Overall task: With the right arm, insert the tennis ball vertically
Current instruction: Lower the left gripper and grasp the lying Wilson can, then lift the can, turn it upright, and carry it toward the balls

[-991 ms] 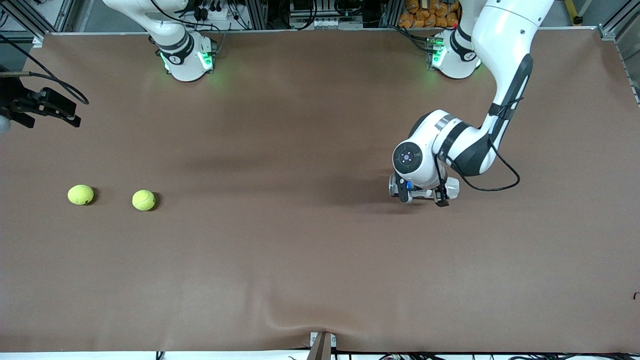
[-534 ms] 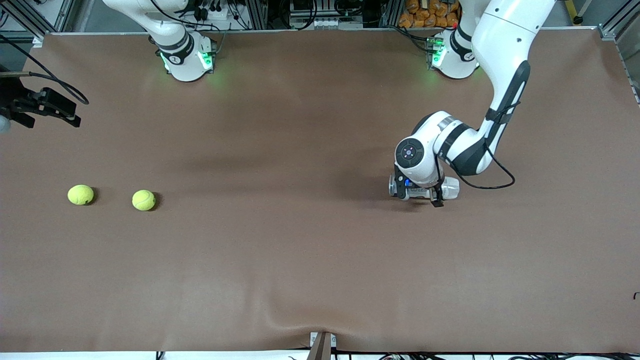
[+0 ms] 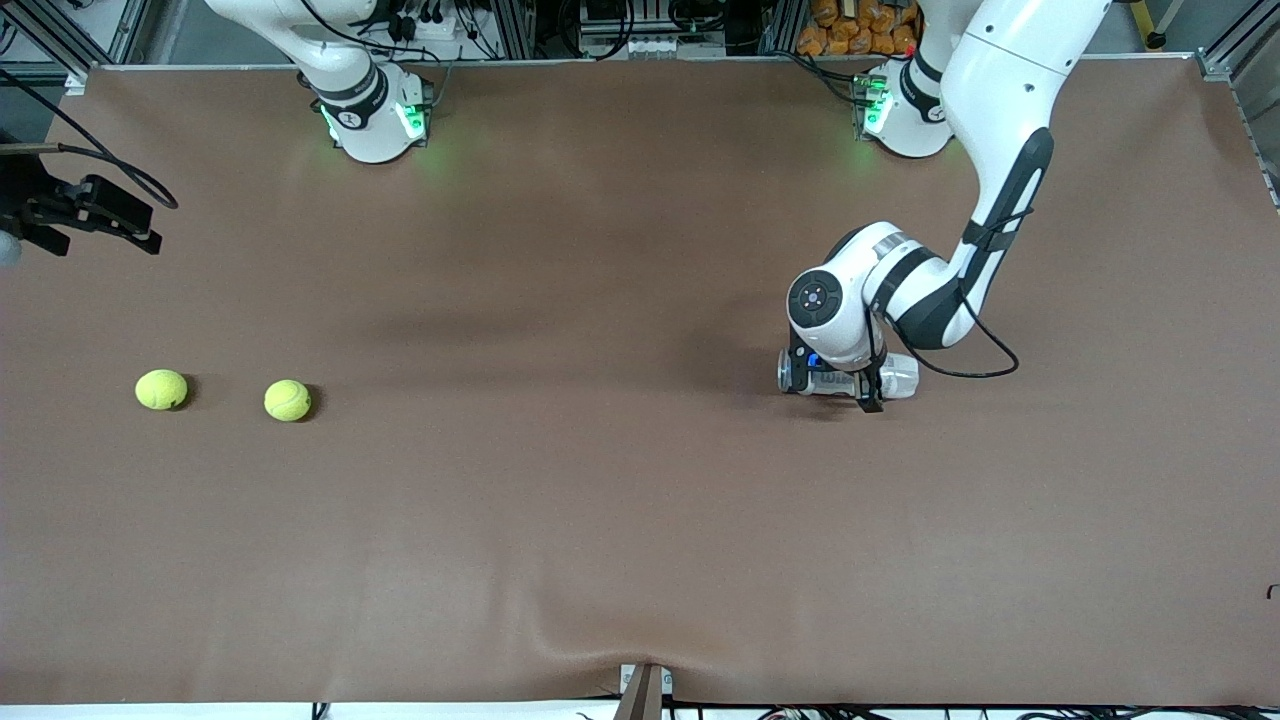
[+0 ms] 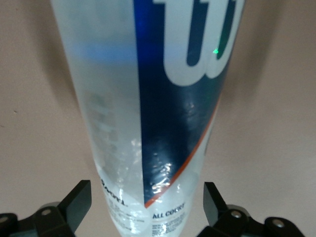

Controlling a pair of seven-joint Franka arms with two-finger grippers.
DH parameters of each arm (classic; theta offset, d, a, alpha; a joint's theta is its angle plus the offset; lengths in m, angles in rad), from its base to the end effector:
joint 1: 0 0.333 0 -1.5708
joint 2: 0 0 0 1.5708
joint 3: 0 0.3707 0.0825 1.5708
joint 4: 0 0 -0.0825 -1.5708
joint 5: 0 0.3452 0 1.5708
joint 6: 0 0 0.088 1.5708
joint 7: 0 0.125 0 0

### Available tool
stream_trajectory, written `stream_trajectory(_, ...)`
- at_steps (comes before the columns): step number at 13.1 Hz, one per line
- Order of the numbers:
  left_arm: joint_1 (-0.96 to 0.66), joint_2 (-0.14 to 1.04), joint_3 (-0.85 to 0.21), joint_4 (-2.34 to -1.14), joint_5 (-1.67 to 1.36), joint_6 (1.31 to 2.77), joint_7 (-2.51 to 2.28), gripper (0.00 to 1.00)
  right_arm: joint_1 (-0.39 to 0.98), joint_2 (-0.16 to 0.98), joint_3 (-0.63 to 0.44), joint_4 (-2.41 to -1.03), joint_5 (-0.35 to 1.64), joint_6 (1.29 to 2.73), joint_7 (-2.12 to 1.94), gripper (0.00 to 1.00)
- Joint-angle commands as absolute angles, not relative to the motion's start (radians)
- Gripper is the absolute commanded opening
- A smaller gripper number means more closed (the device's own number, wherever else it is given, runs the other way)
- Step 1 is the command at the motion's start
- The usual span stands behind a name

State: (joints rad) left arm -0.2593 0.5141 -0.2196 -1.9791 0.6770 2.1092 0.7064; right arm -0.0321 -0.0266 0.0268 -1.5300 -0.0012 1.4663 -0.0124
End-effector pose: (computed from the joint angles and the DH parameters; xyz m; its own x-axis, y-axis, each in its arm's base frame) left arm 0.5306 -0.2233 0.2515 -0.0656 -0.8661 -0.4955 -0.9978 0.0577 0.0314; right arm 0.4948 -0.0025 0.6831 0.9993 0.0069 -0.0371 0.0070 -1.0000 0.0014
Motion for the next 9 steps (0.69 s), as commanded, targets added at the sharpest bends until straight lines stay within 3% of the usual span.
stream_trajectory(1,-0.256,0.523,-0.221,-1.991,0.713,2.138,0.715,1.00,-0.064,-0.048,0.040,-1.543,0.014,1.453,-0.015,1.00)
stream_trajectory(9,-0.259,0.552,-0.221,-1.988,0.713,2.138,0.701,1.00,-0.066,-0.046,0.041,-1.542,0.015,1.456,-0.015,1.00)
